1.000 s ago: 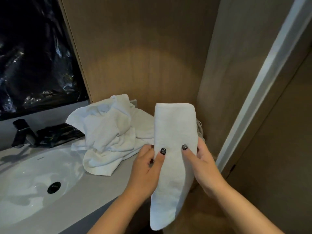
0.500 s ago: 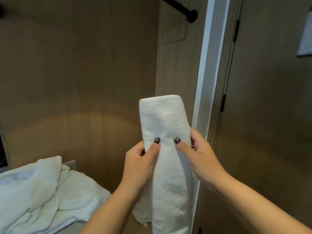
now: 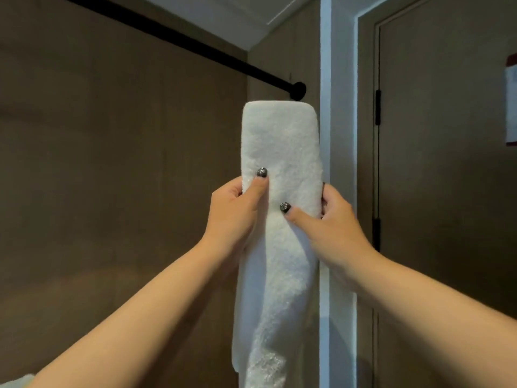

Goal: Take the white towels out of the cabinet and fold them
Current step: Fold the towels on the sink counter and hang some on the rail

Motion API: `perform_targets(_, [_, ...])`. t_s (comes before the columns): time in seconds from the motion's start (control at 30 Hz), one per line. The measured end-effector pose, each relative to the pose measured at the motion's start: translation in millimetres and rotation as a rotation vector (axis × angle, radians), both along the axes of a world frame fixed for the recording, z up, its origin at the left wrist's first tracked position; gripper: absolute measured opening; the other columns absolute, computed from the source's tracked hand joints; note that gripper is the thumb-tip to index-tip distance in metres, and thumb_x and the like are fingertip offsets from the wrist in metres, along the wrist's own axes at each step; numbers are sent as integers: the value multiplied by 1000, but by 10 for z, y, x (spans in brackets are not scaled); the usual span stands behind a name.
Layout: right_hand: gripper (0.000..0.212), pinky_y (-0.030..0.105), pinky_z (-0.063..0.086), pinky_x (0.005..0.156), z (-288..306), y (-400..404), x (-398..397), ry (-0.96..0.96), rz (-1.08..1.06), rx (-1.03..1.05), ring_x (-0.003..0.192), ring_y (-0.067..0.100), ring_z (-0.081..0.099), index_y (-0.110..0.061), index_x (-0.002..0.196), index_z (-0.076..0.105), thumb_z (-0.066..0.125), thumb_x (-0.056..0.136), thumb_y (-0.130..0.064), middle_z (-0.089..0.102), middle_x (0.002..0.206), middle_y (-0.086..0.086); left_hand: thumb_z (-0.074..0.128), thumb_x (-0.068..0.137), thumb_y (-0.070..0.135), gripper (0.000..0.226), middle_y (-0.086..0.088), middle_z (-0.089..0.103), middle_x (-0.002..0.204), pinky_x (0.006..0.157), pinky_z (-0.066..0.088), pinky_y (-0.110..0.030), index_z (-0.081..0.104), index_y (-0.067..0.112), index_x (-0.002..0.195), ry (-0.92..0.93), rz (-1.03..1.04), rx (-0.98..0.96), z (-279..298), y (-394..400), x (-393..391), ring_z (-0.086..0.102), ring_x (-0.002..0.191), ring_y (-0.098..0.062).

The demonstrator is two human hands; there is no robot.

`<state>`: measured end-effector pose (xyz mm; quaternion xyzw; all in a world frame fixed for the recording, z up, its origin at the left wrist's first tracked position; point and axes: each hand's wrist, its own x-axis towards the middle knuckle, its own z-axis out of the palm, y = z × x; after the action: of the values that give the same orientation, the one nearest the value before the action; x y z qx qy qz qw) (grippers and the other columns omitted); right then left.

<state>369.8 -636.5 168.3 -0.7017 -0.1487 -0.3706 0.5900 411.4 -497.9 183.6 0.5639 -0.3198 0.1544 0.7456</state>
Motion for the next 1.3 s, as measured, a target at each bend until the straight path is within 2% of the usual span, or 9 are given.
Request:
perform_targets(0.1, [26, 44, 58, 88, 396, -119, 336, -78, 26, -16, 97, 15, 70, -21, 108, 62, 74, 85, -17, 72, 107, -3, 61, 97, 31, 39, -21, 74, 98, 73, 60, -39, 67, -7, 102, -80, -12, -27, 359, -86, 364, 72, 83, -28])
perform_targets(0.3, [20, 33, 60, 76, 1158, -382, 992, -229, 50, -41, 89, 13, 72, -23, 104, 62, 71, 88, -16, 74, 101, -3, 63, 94, 27, 25, -13, 75, 101, 70, 59, -32, 67, 5, 107, -189, -102, -39, 785, -307, 1056, 73, 91, -27])
perform_targets(0.4, [18, 34, 58, 82, 1503, -531, 1307, -321, 12, -45, 94, 16, 71, -23, 100, 62, 70, 88, -14, 73, 104, -2, 71, 80, 34, 45, -9, 75, 106, 72, 56, -28, 63, 8, 116, -253, -110, 25, 844, -465, 1353, 73, 96, -25])
perform_targets(0.5, [22, 42, 56, 91, 1829, -688, 1588, -375, 1, -22, 97, 18, 70, -18, 108, 63, 71, 88, -15, 72, 107, 0, 77, 74, 33, 54, -4, 75, 107, 73, 58, -27, 59, 12, 121, -289, -127, 34, 939, -614, 1607, 73, 97, -22])
perform_targets(0.67, [25, 42, 56, 92, 2320, -881, 2064, -449, 44, -48, 99, 18, 69, -14, 111, 61, 71, 89, -16, 71, 109, 1, 85, 64, 41, 66, 4, 74, 108, 83, 59, -40, 57, 23, 121, -352, 57, 127, 1247, -859, 1969, 73, 96, -17])
perform_targets(0.9, [23, 36, 58, 87, 3013, -1049, 2691, -580, 146, 18, 95, 17, 68, -16, 108, 60, 72, 88, -18, 69, 105, 0, 88, 70, 36, 58, 14, 70, 103, 72, 61, -31, 54, 34, 117, -453, 366, 176, 1566, -1084, 2519, 70, 89, -3])
perform_targets(1.0, [17, 32, 58, 85, 3309, -1072, 2931, -635, 194, 56, 93, 15, 68, -21, 99, 60, 72, 87, -17, 68, 99, -5, 85, 73, 35, 60, 13, 67, 108, 72, 61, -31, 50, 36, 122, -458, 458, 220, 1629, -1091, 2726, 69, 92, -7])
perform_targets(1.13, [20, 39, 58, 87, 3629, -1041, 3214, -644, 263, 108, 93, 18, 68, -29, 85, 54, 72, 86, -19, 67, 99, -4, 86, 73, 34, 55, 16, 66, 105, 68, 58, -23, 52, 39, 116, -471, 567, 241, 1630, -1043, 2952, 66, 89, 2])
perform_targets(1.3, [22, 39, 56, 89, 3892, -953, 3591, -635, 218, 198, 95, 20, 66, -21, 96, 55, 72, 82, -20, 66, 104, -2, 84, 76, 22, 44, 15, 68, 97, 63, 55, -15, 57, 33, 110, -523, 678, 254, 1649, -914, 3165, 67, 86, 2])
